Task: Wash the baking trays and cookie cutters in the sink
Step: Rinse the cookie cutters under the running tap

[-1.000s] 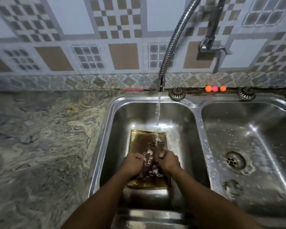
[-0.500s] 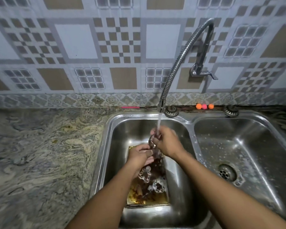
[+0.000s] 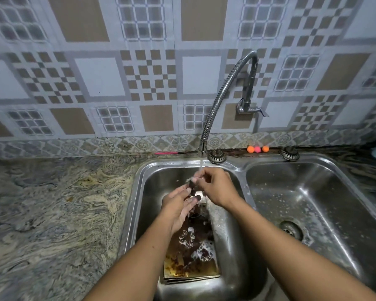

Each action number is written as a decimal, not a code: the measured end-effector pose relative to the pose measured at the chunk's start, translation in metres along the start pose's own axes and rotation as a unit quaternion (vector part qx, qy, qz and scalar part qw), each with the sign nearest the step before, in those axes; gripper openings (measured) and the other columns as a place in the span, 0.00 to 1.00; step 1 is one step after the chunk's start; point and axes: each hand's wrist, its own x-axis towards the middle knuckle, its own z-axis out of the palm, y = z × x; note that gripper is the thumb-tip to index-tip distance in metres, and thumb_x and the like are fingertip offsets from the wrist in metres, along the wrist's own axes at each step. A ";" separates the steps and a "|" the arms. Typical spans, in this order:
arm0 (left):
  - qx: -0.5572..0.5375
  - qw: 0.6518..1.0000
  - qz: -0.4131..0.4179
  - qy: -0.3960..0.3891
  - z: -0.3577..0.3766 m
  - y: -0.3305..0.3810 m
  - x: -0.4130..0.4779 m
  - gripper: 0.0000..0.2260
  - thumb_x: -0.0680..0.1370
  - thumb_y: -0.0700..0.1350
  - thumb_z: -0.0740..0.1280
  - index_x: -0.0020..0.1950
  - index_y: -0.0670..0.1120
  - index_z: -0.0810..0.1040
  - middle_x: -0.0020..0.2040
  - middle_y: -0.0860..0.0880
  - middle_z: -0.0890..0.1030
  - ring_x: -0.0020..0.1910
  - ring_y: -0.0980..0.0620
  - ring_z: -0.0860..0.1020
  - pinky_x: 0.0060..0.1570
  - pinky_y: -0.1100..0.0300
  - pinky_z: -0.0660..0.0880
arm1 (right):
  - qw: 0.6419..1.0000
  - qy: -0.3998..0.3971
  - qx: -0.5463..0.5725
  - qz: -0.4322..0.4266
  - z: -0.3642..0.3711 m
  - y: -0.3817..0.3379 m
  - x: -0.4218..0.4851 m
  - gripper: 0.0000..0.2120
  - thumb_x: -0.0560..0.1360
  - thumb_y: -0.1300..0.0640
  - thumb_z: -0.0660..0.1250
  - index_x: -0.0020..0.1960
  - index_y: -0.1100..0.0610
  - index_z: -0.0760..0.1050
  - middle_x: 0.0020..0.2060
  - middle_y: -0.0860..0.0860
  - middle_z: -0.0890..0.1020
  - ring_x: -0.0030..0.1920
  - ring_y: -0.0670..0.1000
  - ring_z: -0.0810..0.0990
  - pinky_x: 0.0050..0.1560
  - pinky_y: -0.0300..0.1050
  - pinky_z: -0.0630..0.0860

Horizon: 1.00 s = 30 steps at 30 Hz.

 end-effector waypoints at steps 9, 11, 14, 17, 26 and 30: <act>-0.026 0.999 0.024 0.017 0.031 0.002 -0.013 0.10 0.80 0.44 0.69 0.57 0.40 0.81 0.51 0.37 0.84 0.45 0.45 0.84 0.37 0.61 0.82 | 0.974 0.062 0.135 0.170 -0.018 -0.005 0.004 0.13 0.76 0.53 0.72 0.39 0.59 0.77 0.29 0.58 0.82 0.29 0.56 0.82 0.36 0.57 0.84; 0.003 0.998 0.053 0.029 0.040 0.007 -0.012 0.08 0.80 0.40 0.69 0.58 0.39 0.80 0.50 0.38 0.84 0.45 0.44 0.84 0.37 0.62 0.82 | 0.949 0.040 0.239 0.204 -0.025 0.001 -0.010 0.07 0.79 0.58 0.69 0.46 0.61 0.77 0.32 0.57 0.82 0.30 0.55 0.81 0.34 0.50 0.82; 0.046 0.996 0.075 0.002 0.051 0.014 -0.013 0.07 0.79 0.33 0.68 0.56 0.39 0.80 0.53 0.38 0.83 0.49 0.43 0.83 0.43 0.60 0.83 | 0.929 0.036 0.304 0.208 -0.033 0.012 -0.027 0.01 0.79 0.65 0.67 0.50 0.62 0.77 0.37 0.58 0.82 0.37 0.56 0.83 0.35 0.48 0.81; 0.100 0.992 0.080 -0.007 0.054 0.014 -0.012 0.10 0.79 0.32 0.67 0.60 0.39 0.80 0.54 0.41 0.84 0.51 0.46 0.83 0.50 0.58 0.81 | 0.971 0.075 0.202 0.107 -0.041 0.015 -0.034 0.03 0.76 0.66 0.70 0.49 0.59 0.78 0.42 0.61 0.82 0.44 0.62 0.83 0.46 0.54 0.83; 0.065 0.995 0.075 0.017 0.058 -0.009 -0.018 0.12 0.79 0.29 0.62 0.56 0.38 0.82 0.51 0.36 0.84 0.41 0.45 0.83 0.54 0.52 0.82 | 0.981 0.032 -0.133 -0.140 -0.056 -0.002 -0.038 0.08 0.75 0.59 0.72 0.52 0.49 0.83 0.48 0.44 0.84 0.48 0.42 0.80 0.52 0.37 0.76; 0.252 0.959 0.129 0.027 0.074 -0.027 -0.016 0.08 0.79 0.35 0.69 0.57 0.42 0.83 0.47 0.44 0.84 0.37 0.50 0.80 0.35 0.61 0.78 | 0.992 0.074 0.097 0.038 -0.089 0.050 -0.047 0.10 0.73 0.65 0.74 0.44 0.50 0.81 0.38 0.47 0.83 0.39 0.45 0.80 0.45 0.40 0.77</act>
